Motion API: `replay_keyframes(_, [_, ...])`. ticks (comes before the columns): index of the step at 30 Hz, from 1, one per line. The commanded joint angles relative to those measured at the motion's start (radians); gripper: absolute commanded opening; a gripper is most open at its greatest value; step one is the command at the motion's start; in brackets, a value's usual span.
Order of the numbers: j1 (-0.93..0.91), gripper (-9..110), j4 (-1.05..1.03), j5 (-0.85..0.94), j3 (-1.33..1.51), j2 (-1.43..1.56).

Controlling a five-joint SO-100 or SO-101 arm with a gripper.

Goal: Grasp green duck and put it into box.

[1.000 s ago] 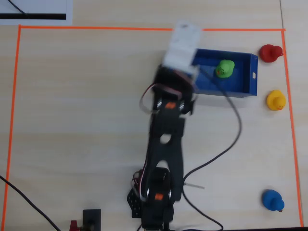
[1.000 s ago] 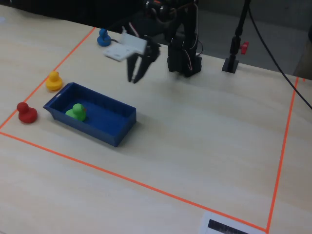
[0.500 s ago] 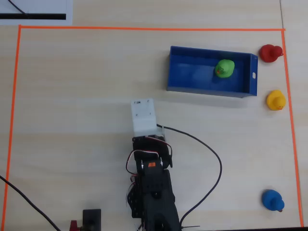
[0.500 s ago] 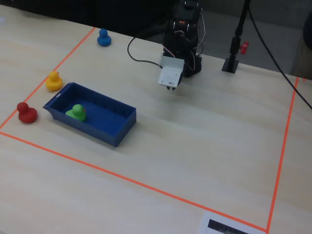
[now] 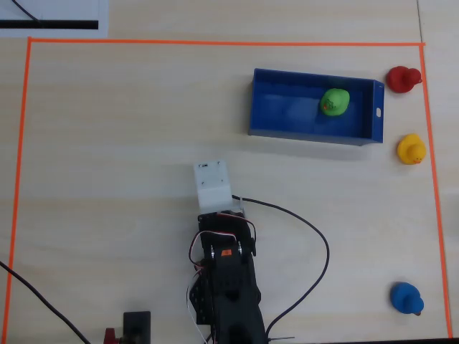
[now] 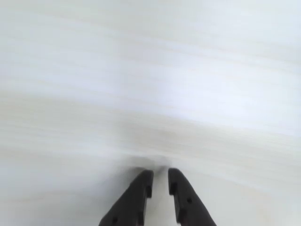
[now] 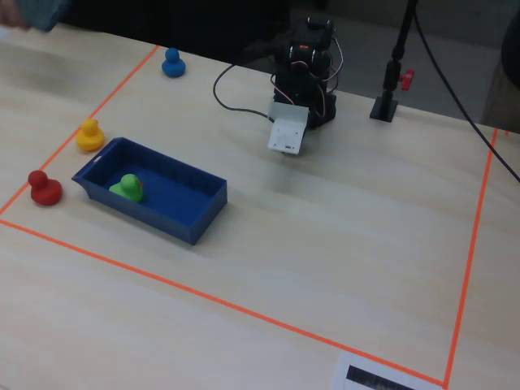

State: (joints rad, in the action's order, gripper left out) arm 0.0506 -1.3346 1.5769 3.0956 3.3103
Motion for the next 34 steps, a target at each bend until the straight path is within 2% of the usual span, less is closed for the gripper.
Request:
replay_keyframes(1, [-0.017,0,-0.012,0.005,0.014,0.0])
replay_keyframes(12, [0.005,4,-0.012,0.005,0.015,0.0])
replay_keyframes(34, [0.003,4,-0.012,0.005,0.015,0.0])
